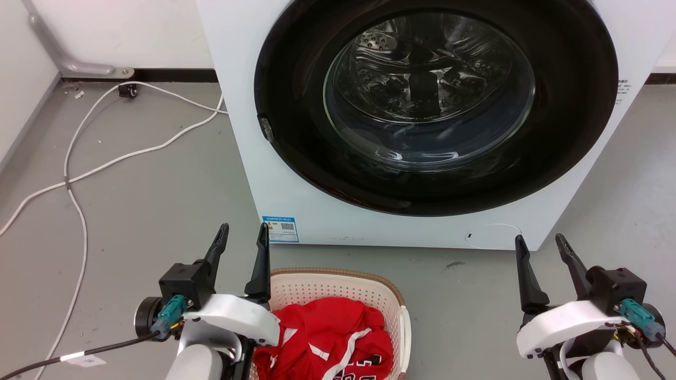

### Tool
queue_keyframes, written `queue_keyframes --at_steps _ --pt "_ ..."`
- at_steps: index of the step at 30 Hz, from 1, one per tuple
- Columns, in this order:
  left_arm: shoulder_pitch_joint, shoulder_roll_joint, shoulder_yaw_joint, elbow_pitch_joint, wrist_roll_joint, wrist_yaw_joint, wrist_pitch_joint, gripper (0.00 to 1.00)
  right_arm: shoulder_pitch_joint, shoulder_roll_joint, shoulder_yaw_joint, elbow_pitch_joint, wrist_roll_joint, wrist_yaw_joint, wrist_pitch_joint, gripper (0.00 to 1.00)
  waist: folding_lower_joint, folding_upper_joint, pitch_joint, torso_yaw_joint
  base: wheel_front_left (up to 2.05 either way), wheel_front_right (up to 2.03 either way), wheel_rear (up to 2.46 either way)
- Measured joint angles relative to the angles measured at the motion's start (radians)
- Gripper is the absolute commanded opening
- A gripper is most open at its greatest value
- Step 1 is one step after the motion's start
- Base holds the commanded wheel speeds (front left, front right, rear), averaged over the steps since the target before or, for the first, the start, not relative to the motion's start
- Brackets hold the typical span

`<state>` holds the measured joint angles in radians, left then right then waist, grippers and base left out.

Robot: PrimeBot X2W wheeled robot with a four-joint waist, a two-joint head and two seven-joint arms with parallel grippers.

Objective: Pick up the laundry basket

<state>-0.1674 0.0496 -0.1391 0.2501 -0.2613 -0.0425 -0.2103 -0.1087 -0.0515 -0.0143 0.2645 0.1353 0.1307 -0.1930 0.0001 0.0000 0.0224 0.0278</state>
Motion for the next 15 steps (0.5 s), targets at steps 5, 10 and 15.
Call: queue_keyframes --at_steps 5,10,15 --pt "0.001 0.0 -0.011 0.001 0.034 0.009 -0.01 1.0 0.0 0.0 0.0 -0.001 -0.035 0.0 -0.002 1.0 0.0 0.0 0.001 0.003 0.0 0.0 0.0" --pt "0.001 0.0 -0.019 0.003 0.067 0.017 -0.02 1.0 0.0 0.0 -0.005 -0.005 -0.07 0.0 -0.006 1.0 0.0 0.0 0.003 0.006 0.0 0.0 0.0" --pt "0.001 0.0 -0.025 0.008 0.096 0.026 -0.03 1.0 0.003 0.0 -0.014 -0.012 -0.094 0.0 -0.013 1.0 0.0 0.0 0.001 0.006 0.0 0.0 0.0"
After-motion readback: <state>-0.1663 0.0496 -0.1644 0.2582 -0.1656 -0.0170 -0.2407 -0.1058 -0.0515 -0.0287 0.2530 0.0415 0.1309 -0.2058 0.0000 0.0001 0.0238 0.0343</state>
